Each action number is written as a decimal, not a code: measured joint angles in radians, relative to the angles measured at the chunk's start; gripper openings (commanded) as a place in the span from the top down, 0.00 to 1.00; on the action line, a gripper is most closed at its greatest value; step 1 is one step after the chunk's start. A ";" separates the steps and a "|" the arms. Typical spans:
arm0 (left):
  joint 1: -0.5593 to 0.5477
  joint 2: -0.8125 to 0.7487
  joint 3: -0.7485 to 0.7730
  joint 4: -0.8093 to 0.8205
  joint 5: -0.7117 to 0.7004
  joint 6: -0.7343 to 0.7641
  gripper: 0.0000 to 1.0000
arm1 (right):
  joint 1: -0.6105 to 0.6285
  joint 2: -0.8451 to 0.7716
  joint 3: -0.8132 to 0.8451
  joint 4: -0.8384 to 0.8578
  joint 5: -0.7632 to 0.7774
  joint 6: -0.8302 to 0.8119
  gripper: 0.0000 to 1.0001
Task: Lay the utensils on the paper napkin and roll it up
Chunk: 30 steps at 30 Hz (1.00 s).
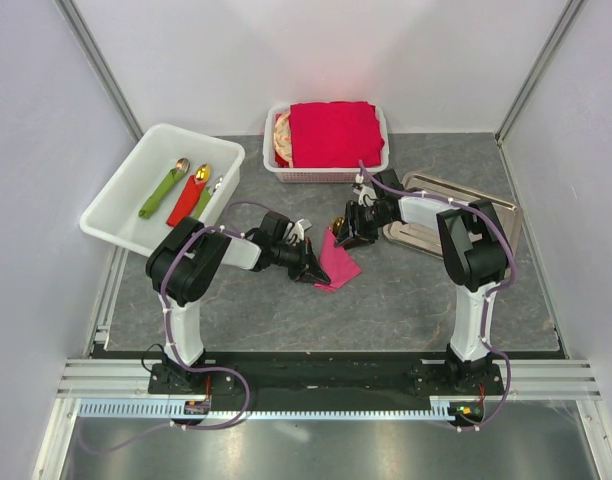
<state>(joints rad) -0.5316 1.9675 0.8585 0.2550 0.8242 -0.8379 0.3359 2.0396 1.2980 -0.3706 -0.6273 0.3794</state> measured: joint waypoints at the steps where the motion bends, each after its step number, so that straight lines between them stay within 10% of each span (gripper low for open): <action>1: 0.000 0.000 0.000 0.000 0.000 0.000 0.98 | 0.000 0.001 0.000 0.002 0.000 0.003 0.51; 10: 0.000 0.000 0.000 0.000 0.001 0.000 0.98 | -0.001 0.020 0.000 0.039 -0.020 0.038 0.58; 20: 0.000 0.003 0.004 0.000 0.004 0.000 0.98 | -0.008 0.061 -0.002 0.076 -0.050 0.062 1.00; 25: 0.000 0.003 0.005 -0.002 0.005 0.000 0.98 | -0.012 0.071 -0.002 0.087 -0.076 0.070 1.00; 30: 0.004 -0.005 -0.009 0.030 0.009 0.000 0.64 | -0.013 0.072 -0.003 0.097 -0.090 0.057 1.00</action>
<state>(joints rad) -0.5278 1.9629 0.8494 0.2852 0.8333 -0.8383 0.3225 2.1113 1.2945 -0.2741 -0.7174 0.4362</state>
